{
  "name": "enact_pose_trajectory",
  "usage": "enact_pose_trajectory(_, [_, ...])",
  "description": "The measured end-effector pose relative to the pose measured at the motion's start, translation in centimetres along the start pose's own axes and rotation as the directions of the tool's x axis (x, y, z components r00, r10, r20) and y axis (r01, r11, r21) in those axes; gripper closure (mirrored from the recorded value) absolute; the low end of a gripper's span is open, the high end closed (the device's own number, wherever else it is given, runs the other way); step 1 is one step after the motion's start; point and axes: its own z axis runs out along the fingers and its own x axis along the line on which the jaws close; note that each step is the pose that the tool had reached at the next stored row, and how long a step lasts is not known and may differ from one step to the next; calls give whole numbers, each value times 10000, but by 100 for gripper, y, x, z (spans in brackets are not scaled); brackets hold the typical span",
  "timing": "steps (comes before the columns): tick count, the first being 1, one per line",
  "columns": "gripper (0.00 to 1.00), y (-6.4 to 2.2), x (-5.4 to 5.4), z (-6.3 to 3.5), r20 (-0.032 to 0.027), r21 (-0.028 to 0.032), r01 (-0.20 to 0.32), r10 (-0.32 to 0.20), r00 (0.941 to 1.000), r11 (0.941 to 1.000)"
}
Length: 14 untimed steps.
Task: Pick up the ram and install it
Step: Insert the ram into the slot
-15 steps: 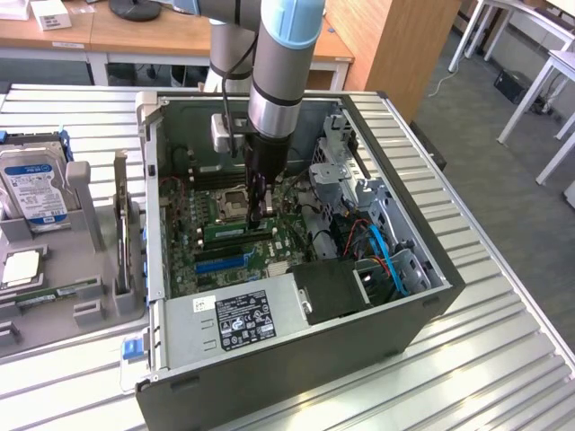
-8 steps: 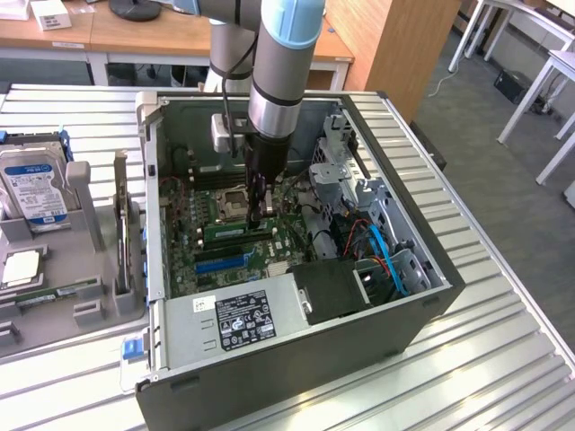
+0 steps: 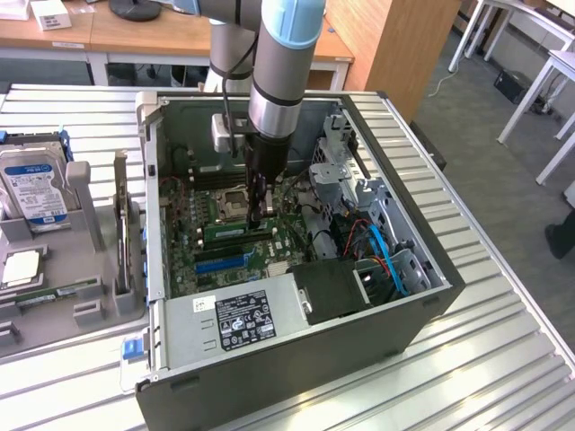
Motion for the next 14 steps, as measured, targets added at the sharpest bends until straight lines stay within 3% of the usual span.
enact_pose_trajectory(10, [88, -1, 0, 0, 0, -1, 0, 0, 10000, 10000])
enact_pose_trajectory(14, [88, -10, 0, -2, -1, -33, 0, 0, 10000, 10000])
